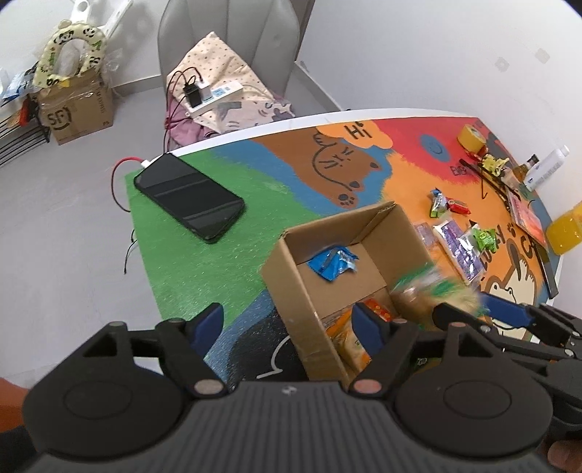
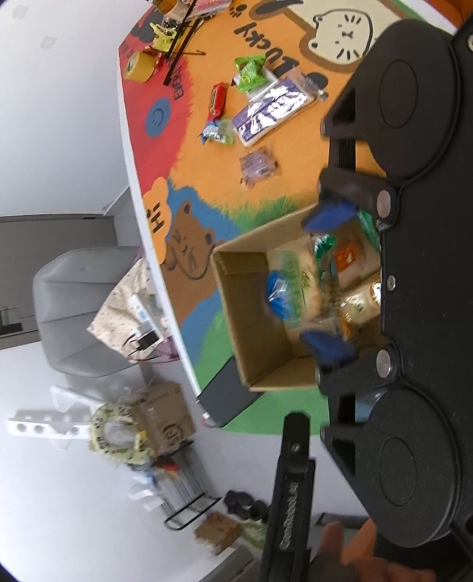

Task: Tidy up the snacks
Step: 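Open both grippers over the box to drop the bread pack and blue snack, then withdraw both grippers from the box toward the remaining snacks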

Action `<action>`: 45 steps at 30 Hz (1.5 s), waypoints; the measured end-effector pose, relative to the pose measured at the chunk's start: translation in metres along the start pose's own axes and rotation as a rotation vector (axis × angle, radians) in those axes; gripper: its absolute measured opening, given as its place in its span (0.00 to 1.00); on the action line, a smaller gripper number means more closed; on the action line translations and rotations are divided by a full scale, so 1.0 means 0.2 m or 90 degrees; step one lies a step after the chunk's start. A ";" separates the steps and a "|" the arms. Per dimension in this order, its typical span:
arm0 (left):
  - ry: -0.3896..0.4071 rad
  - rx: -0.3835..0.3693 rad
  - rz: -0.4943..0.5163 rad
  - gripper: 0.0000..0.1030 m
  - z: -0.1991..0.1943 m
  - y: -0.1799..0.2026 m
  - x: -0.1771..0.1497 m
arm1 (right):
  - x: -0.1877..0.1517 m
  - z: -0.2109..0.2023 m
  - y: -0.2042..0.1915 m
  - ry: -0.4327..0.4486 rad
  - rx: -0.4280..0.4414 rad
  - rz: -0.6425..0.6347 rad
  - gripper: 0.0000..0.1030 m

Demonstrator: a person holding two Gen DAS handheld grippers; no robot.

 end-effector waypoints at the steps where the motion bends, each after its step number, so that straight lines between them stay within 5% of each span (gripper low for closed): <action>1: -0.001 0.001 0.000 0.74 0.00 0.00 0.00 | -0.01 -0.01 0.01 0.000 -0.004 0.003 0.79; 8: 0.008 -0.001 0.011 0.84 -0.03 0.03 -0.03 | -0.08 -0.10 0.12 0.000 -0.031 0.044 0.93; 13: 0.016 -0.009 0.013 1.00 -0.05 0.05 -0.06 | -0.12 -0.18 0.20 0.015 -0.035 0.069 0.99; 31: 0.061 -0.089 0.047 1.00 -0.19 0.32 -0.10 | -0.26 -0.43 0.40 0.107 -0.042 0.081 1.00; 45: 0.063 -0.082 0.071 1.00 -0.20 0.70 -0.07 | -0.25 -0.53 0.71 0.133 -0.049 0.059 0.99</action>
Point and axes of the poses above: each gripper's, at about its wrist camera, not at the fingertips, and z roughly the way its jaws point, y to its right, x to its top, the point moved 1 cm from there along z, roughly the way its jaws point, and after that the axes turned 13 degrees about x, right-handed, at the moved point
